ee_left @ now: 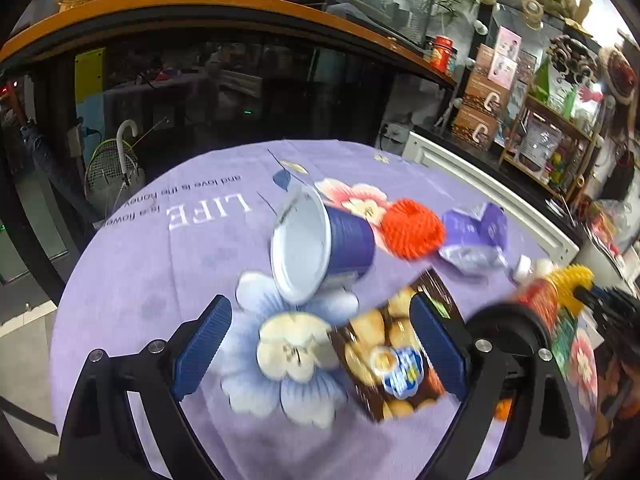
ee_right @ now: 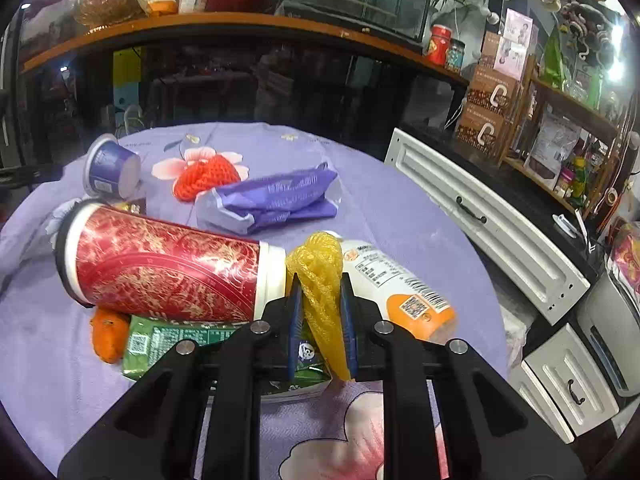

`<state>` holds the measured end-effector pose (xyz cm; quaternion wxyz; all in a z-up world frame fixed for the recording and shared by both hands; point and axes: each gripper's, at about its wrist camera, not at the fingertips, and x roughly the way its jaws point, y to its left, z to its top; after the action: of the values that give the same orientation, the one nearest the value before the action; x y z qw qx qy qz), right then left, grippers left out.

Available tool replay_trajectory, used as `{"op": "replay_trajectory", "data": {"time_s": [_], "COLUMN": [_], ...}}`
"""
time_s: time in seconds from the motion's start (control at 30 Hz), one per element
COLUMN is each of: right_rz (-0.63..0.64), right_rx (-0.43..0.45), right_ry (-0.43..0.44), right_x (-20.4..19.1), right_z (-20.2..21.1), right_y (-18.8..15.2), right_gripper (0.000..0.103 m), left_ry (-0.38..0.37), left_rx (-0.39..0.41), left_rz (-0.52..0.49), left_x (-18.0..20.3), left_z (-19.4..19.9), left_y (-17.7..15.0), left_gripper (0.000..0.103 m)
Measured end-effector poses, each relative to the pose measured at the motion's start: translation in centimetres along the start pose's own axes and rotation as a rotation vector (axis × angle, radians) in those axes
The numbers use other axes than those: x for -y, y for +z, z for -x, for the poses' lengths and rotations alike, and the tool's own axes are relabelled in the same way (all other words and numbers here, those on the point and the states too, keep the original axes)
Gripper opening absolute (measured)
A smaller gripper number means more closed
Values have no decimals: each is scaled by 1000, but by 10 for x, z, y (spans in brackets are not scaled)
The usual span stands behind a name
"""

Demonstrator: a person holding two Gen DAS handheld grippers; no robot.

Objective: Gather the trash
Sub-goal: 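Grasp the blue-white yogurt cup rim with the left tool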

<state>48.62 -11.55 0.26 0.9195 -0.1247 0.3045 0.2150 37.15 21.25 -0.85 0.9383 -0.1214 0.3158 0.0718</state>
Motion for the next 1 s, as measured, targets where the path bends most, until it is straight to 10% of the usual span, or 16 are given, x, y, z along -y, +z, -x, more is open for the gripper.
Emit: {"op": "replay_trajectory", "data": {"time_s": [0.47, 0.73, 1.0], "right_rz": [-38, -65, -66], "right_rx": [65, 89, 130], "right_ry": [2, 14, 17], "right_x": [2, 0, -11], "right_z": [32, 45, 64], "right_y": [5, -1, -6], "right_gripper": [18, 18, 18], "left_ry": [12, -4, 16], "left_rx": [-66, -58, -5], "left_rz": [-63, -87, -75], "left_x": [17, 29, 27], "left_z": [-57, -58, -38], "left_y": [35, 28, 22], "left_gripper": [62, 14, 8]}}
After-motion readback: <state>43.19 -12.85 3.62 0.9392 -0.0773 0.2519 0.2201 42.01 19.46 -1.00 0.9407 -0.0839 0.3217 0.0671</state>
